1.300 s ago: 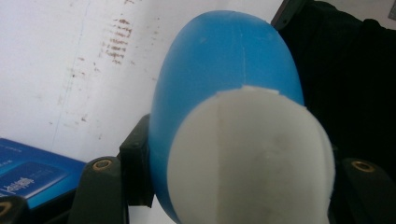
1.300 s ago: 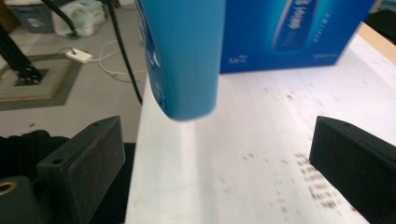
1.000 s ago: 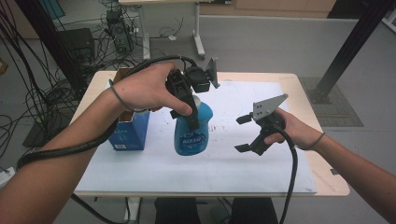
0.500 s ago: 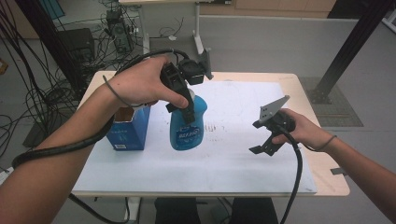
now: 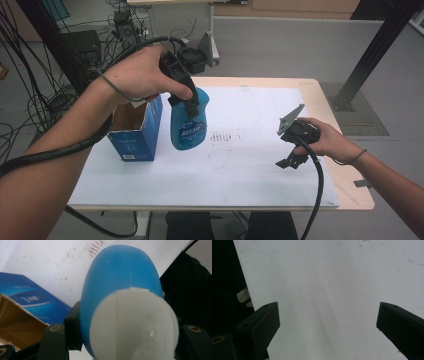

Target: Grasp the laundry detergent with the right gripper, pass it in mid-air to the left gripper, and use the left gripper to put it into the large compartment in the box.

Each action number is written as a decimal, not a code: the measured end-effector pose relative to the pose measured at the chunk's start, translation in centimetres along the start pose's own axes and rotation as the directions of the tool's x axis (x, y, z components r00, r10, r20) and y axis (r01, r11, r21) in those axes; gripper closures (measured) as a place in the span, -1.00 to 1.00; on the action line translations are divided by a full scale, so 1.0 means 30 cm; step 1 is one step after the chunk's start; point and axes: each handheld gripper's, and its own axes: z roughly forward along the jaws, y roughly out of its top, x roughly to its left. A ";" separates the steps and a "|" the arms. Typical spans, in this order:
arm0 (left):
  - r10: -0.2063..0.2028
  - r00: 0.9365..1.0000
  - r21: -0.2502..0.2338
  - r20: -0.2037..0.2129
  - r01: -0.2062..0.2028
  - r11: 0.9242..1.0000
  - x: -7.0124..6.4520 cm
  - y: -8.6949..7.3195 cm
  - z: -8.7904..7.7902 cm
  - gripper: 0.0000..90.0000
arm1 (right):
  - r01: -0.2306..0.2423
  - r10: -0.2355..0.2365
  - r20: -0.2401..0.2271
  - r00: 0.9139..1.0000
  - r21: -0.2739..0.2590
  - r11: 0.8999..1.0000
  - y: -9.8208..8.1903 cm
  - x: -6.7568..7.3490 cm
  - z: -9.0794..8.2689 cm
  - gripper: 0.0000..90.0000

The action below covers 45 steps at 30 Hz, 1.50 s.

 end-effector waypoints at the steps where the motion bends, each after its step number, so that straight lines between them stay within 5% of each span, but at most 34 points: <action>1: -0.011 1.000 -0.003 -0.003 0.011 1.000 0.006 -0.001 -0.009 -0.16 | -0.002 0.002 0.002 1.000 0.003 1.000 -0.001 -0.001 0.002 -0.89; 14: -0.131 0.991 -0.013 -0.017 0.131 0.991 0.107 -0.025 -0.081 -0.16 | -0.011 0.011 -0.002 1.000 0.065 0.998 -0.007 0.001 0.025 -0.90; 21: -0.221 0.975 -0.026 -0.035 0.221 0.975 0.179 -0.050 -0.108 -0.16 | -0.019 0.019 -0.001 1.000 0.061 0.998 -0.008 0.001 0.028 -0.90; 22: -0.248 0.968 -0.034 -0.041 0.246 0.969 0.196 -0.055 -0.118 -0.16 | -0.017 0.017 -0.001 1.000 0.061 0.998 -0.007 0.001 0.029 -0.90; 27: -0.292 0.955 -0.040 -0.048 0.290 0.956 0.228 -0.068 -0.133 -0.16 | -0.014 0.014 -0.006 1.000 0.060 0.998 -0.001 0.001 0.033 -0.90; 28: -0.315 0.948 -0.046 -0.049 0.312 0.949 0.245 -0.077 -0.139 -0.16 | -0.013 0.014 -0.007 1.000 0.062 0.998 0.000 0.001 0.034 -0.90; 29: -0.315 0.948 -0.046 -0.049 0.312 0.949 0.245 -0.077 -0.139 -0.16 | -0.013 0.014 -0.007 1.000 0.062 0.998 0.000 0.001 0.034 -0.90; 30: -0.346 0.937 -0.055 -0.051 0.343 0.938 0.260 -0.085 -0.144 -0.16 | -0.011 0.012 -0.008 1.000 0.061 0.998 0.002 0.000 0.036 -0.89; 31: -0.346 0.937 -0.055 -0.051 0.343 0.938 0.260 -0.085 -0.144 -0.16 | -0.013 0.013 -0.006 1.000 0.063 0.998 0.003 0.000 0.037 -0.90; 34: -0.385 0.921 -0.062 -0.062 0.382 0.922 0.291 -0.102 -0.155 -0.16 | -0.011 0.011 -0.006 1.000 0.064 0.998 0.004 -0.001 0.038 -0.89; 35: -0.407 0.911 -0.069 -0.068 0.403 0.913 0.308 -0.114 -0.165 -0.16 | -0.014 0.014 -0.006 1.000 0.060 0.998 0.004 -0.003 0.038 -0.90; 37: -0.416 0.907 -0.071 -0.070 0.412 0.909 0.318 -0.120 -0.171 -0.16 | -0.015 0.016 -0.005 1.000 0.060 0.998 0.004 -0.004 0.038 -0.90; 38: -0.430 0.900 -0.077 -0.070 0.425 0.902 0.325 -0.126 -0.176 -0.16 | -0.016 0.017 -0.006 1.000 0.059 0.998 0.004 -0.005 0.039 -0.89; 39: -0.465 0.882 -0.092 -0.069 0.459 0.884 0.344 -0.140 -0.186 -0.16 | -0.017 0.017 -0.005 1.000 0.061 0.998 0.005 -0.007 0.039 -0.90; 40: -0.465 0.882 -0.092 -0.069 0.459 0.884 0.344 -0.140 -0.186 -0.16 | -0.017 0.017 -0.005 1.000 0.061 0.998 0.005 -0.007 0.039 -0.90; 41: -0.484 0.872 -0.098 -0.073 0.477 0.874 0.360 -0.152 -0.192 -0.16 | -0.013 0.013 -0.007 1.000 0.055 0.998 0.008 -0.006 0.041 -0.90; 42: -0.484 0.872 -0.098 -0.073 0.477 0.874 0.360 -0.152 -0.192 -0.16 | -0.013 0.013 -0.007 1.000 0.055 0.998 0.008 -0.006 0.041 -0.90; 43: -0.526 0.848 -0.106 -0.069 0.518 0.849 0.380 -0.165 -0.192 -0.16 | -0.012 0.012 -0.006 1.000 0.054 0.998 0.011 -0.005 0.042 -0.90; 45: -0.556 0.828 -0.117 -0.073 0.546 0.829 0.401 -0.178 -0.195 -0.16 | -0.011 0.011 -0.006 1.000 0.054 0.998 0.013 -0.004 0.043 -0.90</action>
